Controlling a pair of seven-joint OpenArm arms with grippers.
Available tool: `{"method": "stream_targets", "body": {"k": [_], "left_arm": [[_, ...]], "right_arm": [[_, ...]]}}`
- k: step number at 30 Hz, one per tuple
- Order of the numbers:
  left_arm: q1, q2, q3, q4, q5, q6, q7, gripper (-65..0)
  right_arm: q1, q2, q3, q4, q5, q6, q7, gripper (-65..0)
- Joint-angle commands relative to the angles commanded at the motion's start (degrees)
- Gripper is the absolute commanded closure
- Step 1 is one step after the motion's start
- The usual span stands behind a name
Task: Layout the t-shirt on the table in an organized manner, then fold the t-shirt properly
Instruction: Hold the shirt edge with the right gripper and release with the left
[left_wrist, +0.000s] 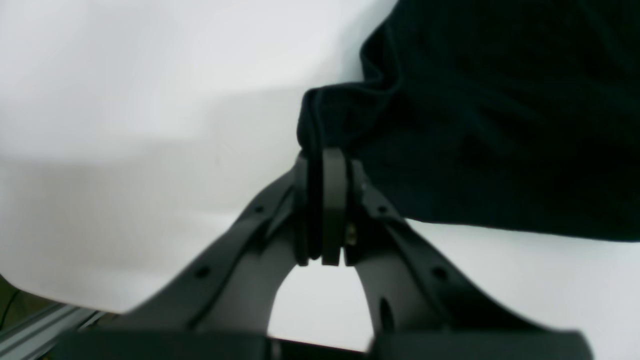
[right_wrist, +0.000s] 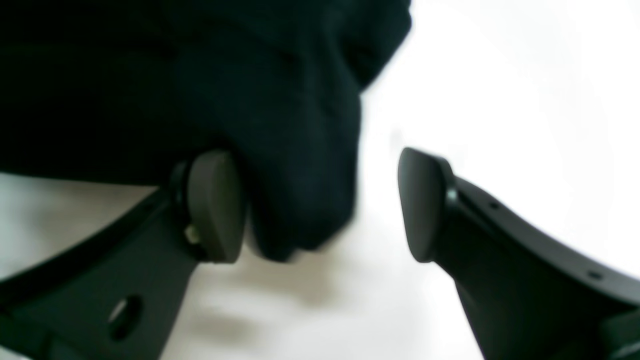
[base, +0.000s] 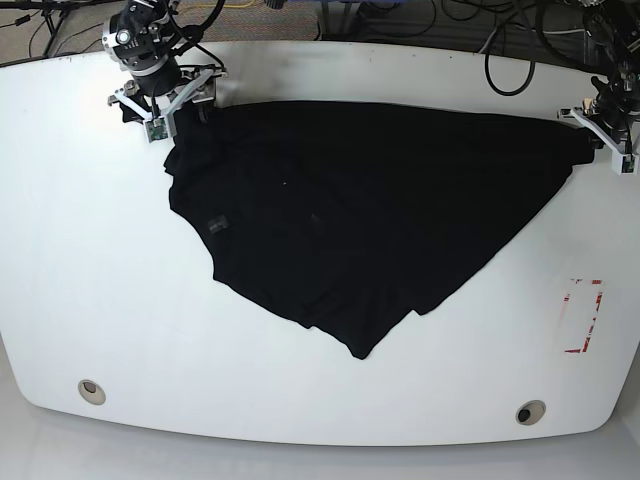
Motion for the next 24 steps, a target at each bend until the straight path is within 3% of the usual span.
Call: {"method": "stream_targets", "body": {"k": [24], "left_arm": [[-0.09,0.00,0.09,0.35,0.00,0.00,0.00,0.0]], "right_arm": [[4.57,-0.09,-0.18,-2.11,0.00,0.00,-2.99,-44.5]]}}
